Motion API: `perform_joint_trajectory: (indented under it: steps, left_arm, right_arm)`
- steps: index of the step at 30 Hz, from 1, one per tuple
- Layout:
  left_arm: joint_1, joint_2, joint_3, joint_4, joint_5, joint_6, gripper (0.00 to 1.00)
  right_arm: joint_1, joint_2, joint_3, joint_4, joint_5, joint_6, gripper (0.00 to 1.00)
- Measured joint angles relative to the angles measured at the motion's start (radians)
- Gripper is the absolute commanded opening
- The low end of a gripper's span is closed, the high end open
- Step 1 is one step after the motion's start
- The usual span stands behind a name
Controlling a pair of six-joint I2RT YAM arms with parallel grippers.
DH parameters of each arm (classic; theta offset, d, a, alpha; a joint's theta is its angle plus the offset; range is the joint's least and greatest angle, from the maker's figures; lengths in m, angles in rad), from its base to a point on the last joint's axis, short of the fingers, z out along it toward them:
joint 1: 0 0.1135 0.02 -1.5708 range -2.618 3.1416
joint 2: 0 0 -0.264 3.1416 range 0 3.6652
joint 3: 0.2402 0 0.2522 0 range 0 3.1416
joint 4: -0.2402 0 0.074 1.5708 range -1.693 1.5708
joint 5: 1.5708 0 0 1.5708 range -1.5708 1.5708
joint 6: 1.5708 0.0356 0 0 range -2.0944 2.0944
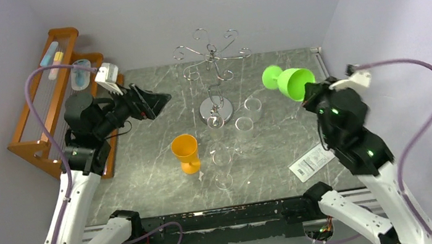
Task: Place the wine glass upside down on the wine glass rack
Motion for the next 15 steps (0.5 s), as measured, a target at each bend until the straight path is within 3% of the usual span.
perform_joint_trajectory:
  steps: [6,12,15]
  left_arm:
    - [0.000,0.033,0.040,0.130,0.024,-0.196,0.97]
    - [-0.026,0.060,0.040,0.298,0.028,-0.419,0.97]
    - [-0.111,0.089,0.043,0.376,-0.006,-0.501,0.97]
  right_arm:
    - [0.000,-0.180,-0.016,0.308,-0.157,-0.063,0.00]
    - [0.000,-0.185,-0.045,0.547,-0.356,-0.076,0.00]
    - [0.000,-0.149,-0.050,0.655,-0.467,-0.079,0.00]
